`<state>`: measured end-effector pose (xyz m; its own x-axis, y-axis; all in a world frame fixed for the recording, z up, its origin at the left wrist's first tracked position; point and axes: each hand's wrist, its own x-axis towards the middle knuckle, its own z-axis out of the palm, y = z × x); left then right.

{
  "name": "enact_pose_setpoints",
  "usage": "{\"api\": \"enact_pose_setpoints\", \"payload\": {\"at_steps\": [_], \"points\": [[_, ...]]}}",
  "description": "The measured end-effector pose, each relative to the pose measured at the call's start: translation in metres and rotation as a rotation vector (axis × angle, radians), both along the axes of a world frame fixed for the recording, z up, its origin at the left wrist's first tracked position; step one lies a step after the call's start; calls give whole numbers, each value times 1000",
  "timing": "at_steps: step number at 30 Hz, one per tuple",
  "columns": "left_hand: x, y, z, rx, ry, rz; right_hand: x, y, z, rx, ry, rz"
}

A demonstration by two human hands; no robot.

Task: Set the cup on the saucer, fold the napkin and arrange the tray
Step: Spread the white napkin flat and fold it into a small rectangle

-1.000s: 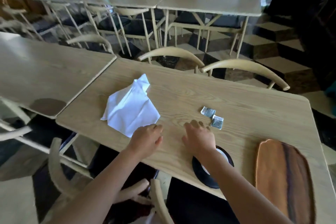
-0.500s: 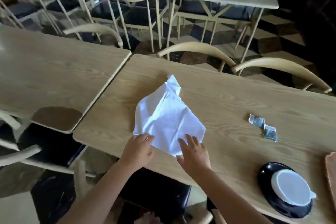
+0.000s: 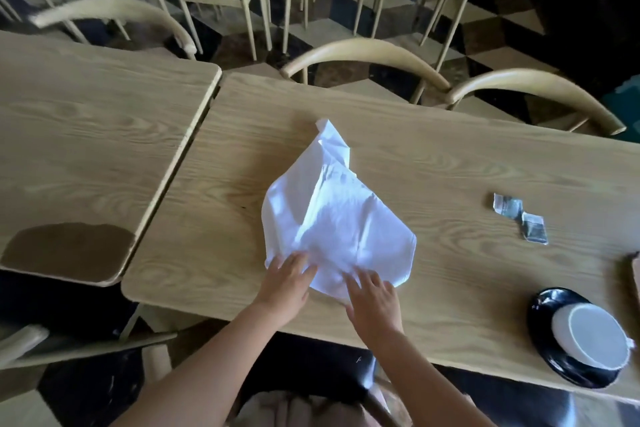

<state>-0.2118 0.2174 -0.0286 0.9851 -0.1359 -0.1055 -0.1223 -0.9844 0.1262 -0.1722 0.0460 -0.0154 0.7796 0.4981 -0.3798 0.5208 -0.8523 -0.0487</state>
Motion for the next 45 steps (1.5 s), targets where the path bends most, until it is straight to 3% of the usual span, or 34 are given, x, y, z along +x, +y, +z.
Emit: {"api": "enact_pose_setpoints", "payload": {"at_steps": [5, 11, 15, 20, 23, 28, 33, 35, 38, 40, 43, 45], "points": [[16, 4, -2, -58, -73, 23, 7, 3, -2, 21, -191, 27], [32, 22, 22, -262, 57, 188, 38, -2, 18, 169, -60, -115], [45, 44, 44, -261, 74, 348, 71, -7, 62, 332, -102, -106], [67, 49, 89, -253, 84, 400, 103, 2, 122, 316, -175, 79], [83, 64, 121, -183, 84, 448, 117, 4, 161, 343, -233, 86], [96, 96, 176, -248, -68, 410, 132, -8, 221, 431, -221, 62], [94, 110, 210, -177, -201, 363, 146, -22, 272, 643, -244, 21], [94, 115, 220, -288, -262, 381, 152, -29, 290, 660, -189, 38], [102, 119, 244, -534, -348, 413, 159, -43, 312, 529, -17, 127], [107, 125, 268, -556, -150, 318, 167, -54, 323, 406, 89, 137], [117, 128, 300, -280, 287, 151, 180, -63, 327, 206, 204, 94], [132, 127, 310, -127, 314, 105, 187, -60, 326, 153, 181, 76]]}}
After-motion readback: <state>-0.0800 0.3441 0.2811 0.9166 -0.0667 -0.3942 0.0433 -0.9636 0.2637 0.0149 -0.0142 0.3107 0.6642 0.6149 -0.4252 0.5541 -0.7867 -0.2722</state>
